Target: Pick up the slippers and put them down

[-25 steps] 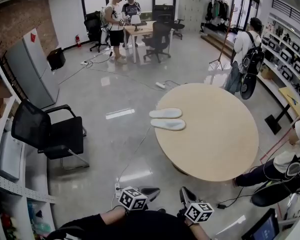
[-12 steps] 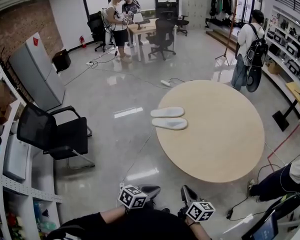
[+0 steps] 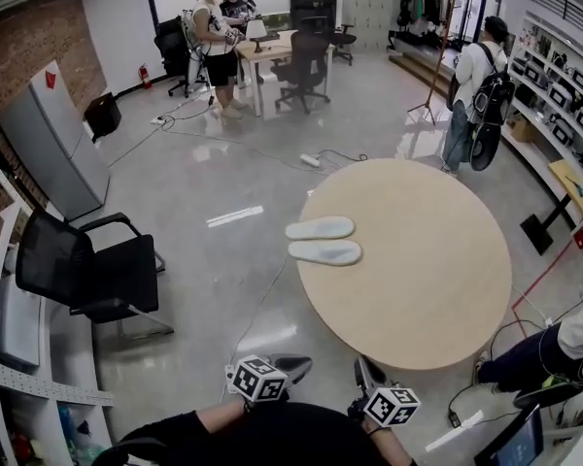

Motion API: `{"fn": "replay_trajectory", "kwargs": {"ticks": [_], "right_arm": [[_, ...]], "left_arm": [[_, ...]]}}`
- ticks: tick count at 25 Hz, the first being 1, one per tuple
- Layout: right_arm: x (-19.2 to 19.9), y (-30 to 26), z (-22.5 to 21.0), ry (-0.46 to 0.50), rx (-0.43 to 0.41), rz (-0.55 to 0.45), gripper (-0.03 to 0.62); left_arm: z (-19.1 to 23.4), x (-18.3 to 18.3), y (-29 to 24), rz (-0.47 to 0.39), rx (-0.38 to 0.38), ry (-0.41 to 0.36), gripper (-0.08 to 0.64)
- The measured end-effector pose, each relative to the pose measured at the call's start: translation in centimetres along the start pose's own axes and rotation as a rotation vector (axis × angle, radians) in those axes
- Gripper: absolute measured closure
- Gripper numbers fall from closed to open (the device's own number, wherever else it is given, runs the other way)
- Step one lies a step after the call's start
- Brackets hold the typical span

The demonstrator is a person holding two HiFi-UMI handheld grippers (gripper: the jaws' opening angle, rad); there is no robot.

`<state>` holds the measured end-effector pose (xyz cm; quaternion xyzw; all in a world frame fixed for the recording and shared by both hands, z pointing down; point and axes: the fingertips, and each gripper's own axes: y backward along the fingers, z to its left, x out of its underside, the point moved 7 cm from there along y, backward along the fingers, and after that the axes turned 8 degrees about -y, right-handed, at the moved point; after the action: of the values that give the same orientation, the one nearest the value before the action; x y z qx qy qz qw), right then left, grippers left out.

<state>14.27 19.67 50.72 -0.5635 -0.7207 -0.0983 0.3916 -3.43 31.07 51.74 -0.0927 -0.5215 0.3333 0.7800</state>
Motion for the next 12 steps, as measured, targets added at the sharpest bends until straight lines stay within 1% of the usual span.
{"fn": "replay_trajectory", "kwargs": {"ticks": [4,7,9,12], "right_arm": [[-1.1,-6.2,1.4,0.016,0.012,0.02,0.575],[-1.3,-10.4,2.8,0.023,0.032,0.026,0.575],[-1.7,-13.1,3.3,0.015,0.05,0.033,0.575],[-2.0,-16.9,3.9,-0.023,0.093,0.051,0.575]], "left_arm": [[5.9,-2.9,0.8,-0.025,0.008,0.02,0.535],[10.1,-4.3,1.5,-0.023,0.03,0.028,0.535],[12.8,-5.4,1.8,-0.023,0.047,0.031,0.535],[16.7,-6.9,2.4,-0.026,0.061,0.048,0.535]]}}
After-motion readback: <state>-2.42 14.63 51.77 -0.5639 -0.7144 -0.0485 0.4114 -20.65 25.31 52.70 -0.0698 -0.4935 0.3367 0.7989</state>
